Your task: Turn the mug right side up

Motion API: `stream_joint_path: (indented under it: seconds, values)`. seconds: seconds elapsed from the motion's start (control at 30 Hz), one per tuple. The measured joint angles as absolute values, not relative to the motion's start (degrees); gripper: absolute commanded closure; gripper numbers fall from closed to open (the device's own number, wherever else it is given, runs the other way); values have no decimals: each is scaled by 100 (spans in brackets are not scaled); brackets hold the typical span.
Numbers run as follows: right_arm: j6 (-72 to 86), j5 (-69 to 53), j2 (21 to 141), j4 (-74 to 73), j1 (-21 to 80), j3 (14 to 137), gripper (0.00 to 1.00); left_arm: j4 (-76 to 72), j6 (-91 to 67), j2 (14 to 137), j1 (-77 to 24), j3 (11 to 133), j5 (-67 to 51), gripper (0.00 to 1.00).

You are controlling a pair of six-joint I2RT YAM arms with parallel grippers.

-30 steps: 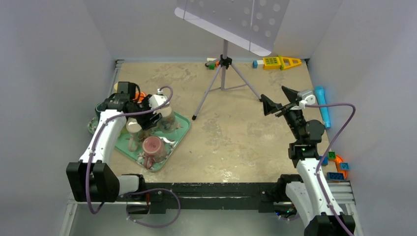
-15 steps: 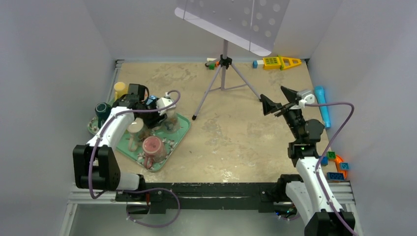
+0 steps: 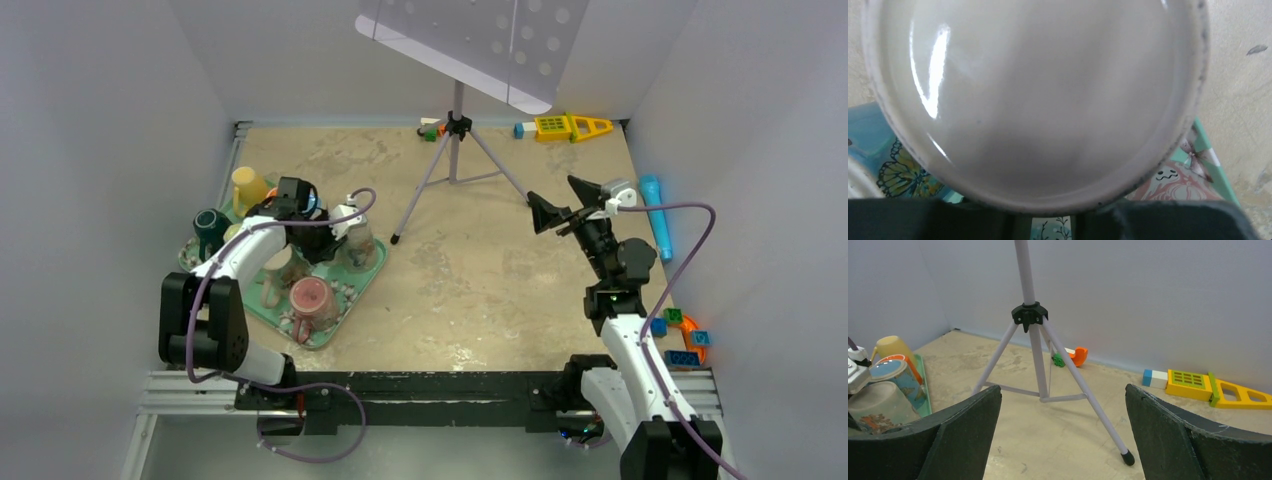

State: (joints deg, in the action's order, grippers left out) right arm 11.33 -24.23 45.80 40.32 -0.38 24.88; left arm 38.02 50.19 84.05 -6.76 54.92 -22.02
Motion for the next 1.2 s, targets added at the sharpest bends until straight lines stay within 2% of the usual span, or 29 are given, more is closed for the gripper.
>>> stream_joint_path:
  seconds: [0.03, 0.23, 0.4, 0.47, 0.6, 0.7, 0.77, 0.93, 1.07, 1.2]
  values:
    - [1138, -2425, 4582, 4029, -38, 2488, 3, 3787, 4978, 8423, -676, 5494, -2215, 100]
    - [1177, -2486, 4576, 3981, -38, 2495, 3, 3992, 4735, 8451, -679, 5651, -2311, 100]
    - [1492, -2705, 4560, 3529, 128, 2753, 3, 4678, 3811, 8103, -676, 6211, -2585, 100]
    - [1745, -2797, 4499, 3450, 449, 2834, 2, 5004, 3343, 7911, -676, 6722, -2842, 100]
    - [2506, -2746, 4493, 3697, 2025, 2888, 2, 5245, 2261, 7526, -676, 7771, -3533, 100]
    - [3048, -2585, 4884, 3896, 3212, 3105, 2, 5225, 1466, 7146, -676, 8047, -4010, 100]
    - [3577, -2471, 5315, 4230, 3640, 3251, 2, 5249, 899, 6904, -679, 8075, -4355, 100]
    - [4670, -2303, 6073, 5107, 3813, 3312, 3, 5223, -180, 6726, -692, 8075, -5017, 100]
    - [5203, -2344, 6711, 5424, 3905, 3822, 5, 4945, -746, 6652, -779, 7961, -5249, 100]
    - [5673, -2425, 7216, 5981, 3990, 4123, 13, 4630, -1066, 6410, -1020, 7649, -5339, 100]
